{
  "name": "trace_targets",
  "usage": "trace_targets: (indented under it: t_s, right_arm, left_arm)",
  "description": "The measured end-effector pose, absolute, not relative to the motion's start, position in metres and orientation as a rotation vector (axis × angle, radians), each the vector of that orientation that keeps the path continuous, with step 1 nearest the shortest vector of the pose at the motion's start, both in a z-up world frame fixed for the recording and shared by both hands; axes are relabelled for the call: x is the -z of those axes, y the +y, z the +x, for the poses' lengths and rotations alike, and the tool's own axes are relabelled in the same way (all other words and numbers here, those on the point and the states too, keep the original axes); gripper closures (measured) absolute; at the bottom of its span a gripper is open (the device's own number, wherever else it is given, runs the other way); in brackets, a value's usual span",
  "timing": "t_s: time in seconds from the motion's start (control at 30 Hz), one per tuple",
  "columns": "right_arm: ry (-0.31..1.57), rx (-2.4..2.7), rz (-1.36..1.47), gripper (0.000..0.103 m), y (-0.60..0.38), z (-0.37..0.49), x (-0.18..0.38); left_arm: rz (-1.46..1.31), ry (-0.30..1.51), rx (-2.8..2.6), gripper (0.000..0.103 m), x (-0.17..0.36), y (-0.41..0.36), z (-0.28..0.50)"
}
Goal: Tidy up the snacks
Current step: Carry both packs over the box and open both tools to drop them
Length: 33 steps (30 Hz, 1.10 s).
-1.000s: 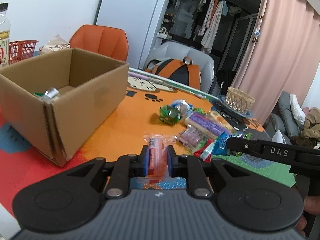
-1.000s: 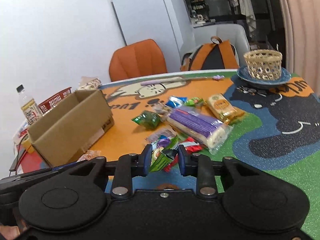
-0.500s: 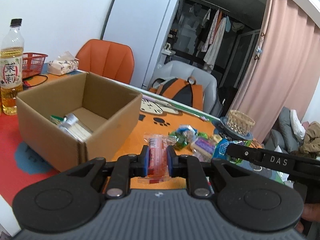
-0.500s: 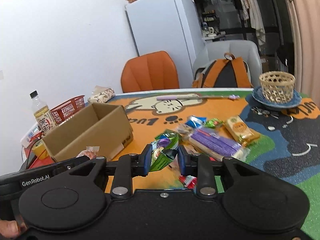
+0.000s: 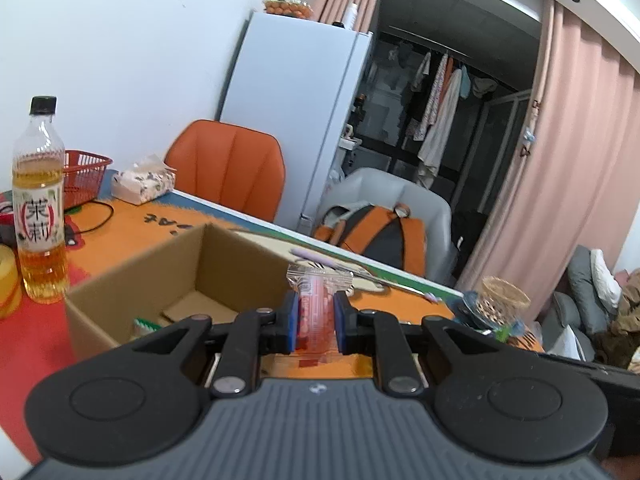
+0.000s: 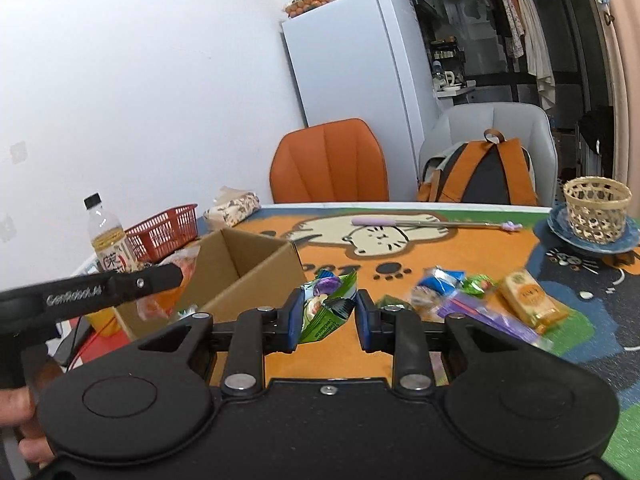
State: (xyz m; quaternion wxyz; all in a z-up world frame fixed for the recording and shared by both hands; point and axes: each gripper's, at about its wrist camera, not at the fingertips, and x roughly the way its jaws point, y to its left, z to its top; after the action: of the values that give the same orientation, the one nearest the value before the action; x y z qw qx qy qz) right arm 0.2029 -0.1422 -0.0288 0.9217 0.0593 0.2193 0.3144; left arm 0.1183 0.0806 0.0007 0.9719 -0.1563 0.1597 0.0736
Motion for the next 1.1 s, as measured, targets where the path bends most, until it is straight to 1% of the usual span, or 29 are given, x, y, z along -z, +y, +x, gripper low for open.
trace_targets:
  t_s: [0.33, 0.6, 0.63, 0.67, 0.7, 0.77, 0.8, 0.87, 1.1]
  right_arm:
    - [0.417, -0.609, 0.161, 0.075, -0.126, 0.224, 0.01]
    - [0.405, -0.589, 0.152, 0.075, -0.111, 0.231, 0.004]
    - [0.4, -0.593, 0.144, 0.075, -0.108, 0.231, 0.004]
    - [0.396, -0.596, 0.135, 0.075, -0.104, 0.231, 0.003]
    - [0.394, -0.599, 0.128, 0.075, -0.101, 0.231, 0.001]
    - [0.388, -0.607, 0.119, 0.075, -0.095, 0.23, -0.002]
    - [0.383, -0.613, 0.115, 0.075, -0.092, 0.23, -0.003]
    - [0.377, -0.624, 0.108, 0.075, -0.086, 0.229, -0.005]
    - [0.388, -0.662, 0.113, 0.075, -0.063, 0.229, -0.003]
  left_arm:
    - [-0.357, 0.374, -0.166, 0.086, 0.015, 0.122, 0.156]
    - [-0.387, 0.368, -0.21, 0.086, 0.017, 0.145, 0.169]
    - [-0.387, 0.359, -0.23, 0.084, 0.017, 0.146, 0.169]
    - [-0.374, 0.349, -0.253, 0.078, 0.016, 0.145, 0.168]
    - [-0.367, 0.35, -0.27, 0.076, 0.014, 0.145, 0.168]
    - [-0.386, 0.341, -0.261, 0.067, 0.014, 0.147, 0.165]
    - [-0.394, 0.331, -0.253, 0.065, 0.014, 0.148, 0.162]
    - [-0.383, 0.325, -0.257, 0.056, 0.013, 0.148, 0.158]
    - [-0.419, 0.32, -0.262, 0.05, 0.012, 0.162, 0.141]
